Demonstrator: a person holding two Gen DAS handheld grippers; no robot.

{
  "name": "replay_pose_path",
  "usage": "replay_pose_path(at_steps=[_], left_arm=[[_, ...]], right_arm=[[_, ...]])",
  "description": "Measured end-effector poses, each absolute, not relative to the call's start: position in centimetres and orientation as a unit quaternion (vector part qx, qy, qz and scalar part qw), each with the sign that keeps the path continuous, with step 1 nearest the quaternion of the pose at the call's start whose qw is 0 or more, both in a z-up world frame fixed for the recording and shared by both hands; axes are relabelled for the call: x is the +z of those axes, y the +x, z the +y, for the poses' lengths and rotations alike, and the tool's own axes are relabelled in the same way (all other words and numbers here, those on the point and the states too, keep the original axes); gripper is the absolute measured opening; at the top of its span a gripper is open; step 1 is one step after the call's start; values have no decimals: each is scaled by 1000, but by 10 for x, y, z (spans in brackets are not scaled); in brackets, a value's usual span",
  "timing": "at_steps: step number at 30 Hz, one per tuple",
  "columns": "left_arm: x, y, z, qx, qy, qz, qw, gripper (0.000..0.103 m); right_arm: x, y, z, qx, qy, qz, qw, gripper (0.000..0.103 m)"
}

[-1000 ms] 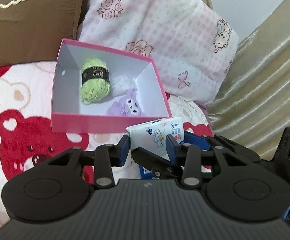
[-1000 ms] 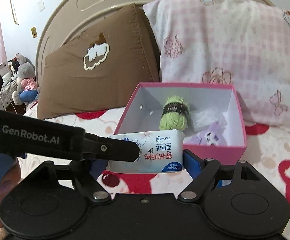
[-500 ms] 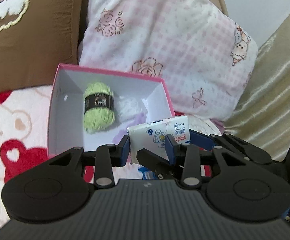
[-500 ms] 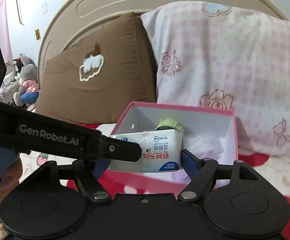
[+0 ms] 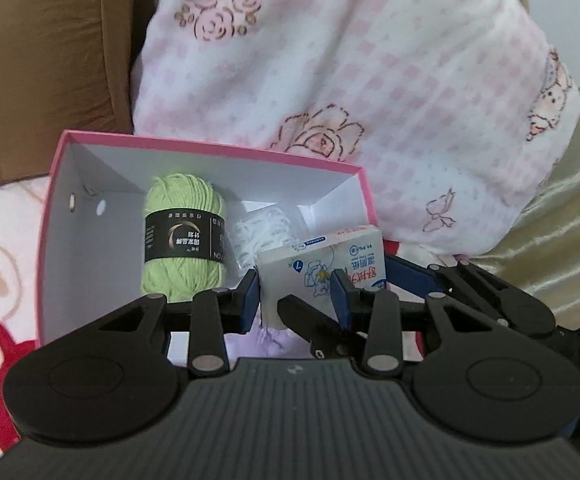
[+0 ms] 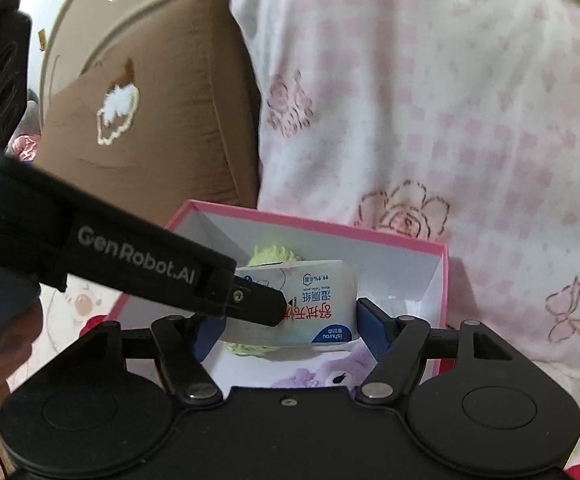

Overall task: Organize objects
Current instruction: 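Lower the wet-wipe pack into the pink box beside the yarn ball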

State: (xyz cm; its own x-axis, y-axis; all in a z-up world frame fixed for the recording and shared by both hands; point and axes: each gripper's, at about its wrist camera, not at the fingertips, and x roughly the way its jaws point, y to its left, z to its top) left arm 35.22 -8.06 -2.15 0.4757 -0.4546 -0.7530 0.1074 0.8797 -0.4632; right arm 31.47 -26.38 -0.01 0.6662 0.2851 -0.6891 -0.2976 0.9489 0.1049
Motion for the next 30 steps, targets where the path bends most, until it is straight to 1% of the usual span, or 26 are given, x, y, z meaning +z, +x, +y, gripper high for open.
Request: replay_pose_path(at_steps=[4, 9, 12, 14, 17, 19, 22, 25, 30], left_arm=[[-42, 372, -84, -172, -199, 486, 833, 36], [-61, 395, -84, -167, -225, 487, 827, 36], [-70, 405, -83, -161, -218, 491, 828, 36], [-73, 407, -80, -152, -221, 495, 827, 36], [-80, 410, -74, -152, -233, 493, 825, 36], [-85, 415, -72, -150, -244, 498, 818, 36], [-91, 420, -74, -147, -239, 501, 819, 36], [-95, 425, -78, -148, -233, 503, 819, 36], [-100, 432, -78, -142, -230, 508, 818, 36]], right_arm=[[-19, 332, -275, 152, 15, 386, 910, 75], [-38, 355, -283, 141, 18, 394, 908, 75], [-51, 367, -291, 145, 43, 397, 905, 70], [-58, 370, -293, 150, 48, 392, 906, 69], [-63, 370, -286, 155, 32, 384, 910, 68], [-63, 373, -283, 151, 18, 385, 910, 64], [-66, 379, -281, 148, 0, 389, 909, 64], [-69, 393, -279, 149, -29, 415, 897, 63], [-73, 397, -275, 145, -47, 411, 899, 62]])
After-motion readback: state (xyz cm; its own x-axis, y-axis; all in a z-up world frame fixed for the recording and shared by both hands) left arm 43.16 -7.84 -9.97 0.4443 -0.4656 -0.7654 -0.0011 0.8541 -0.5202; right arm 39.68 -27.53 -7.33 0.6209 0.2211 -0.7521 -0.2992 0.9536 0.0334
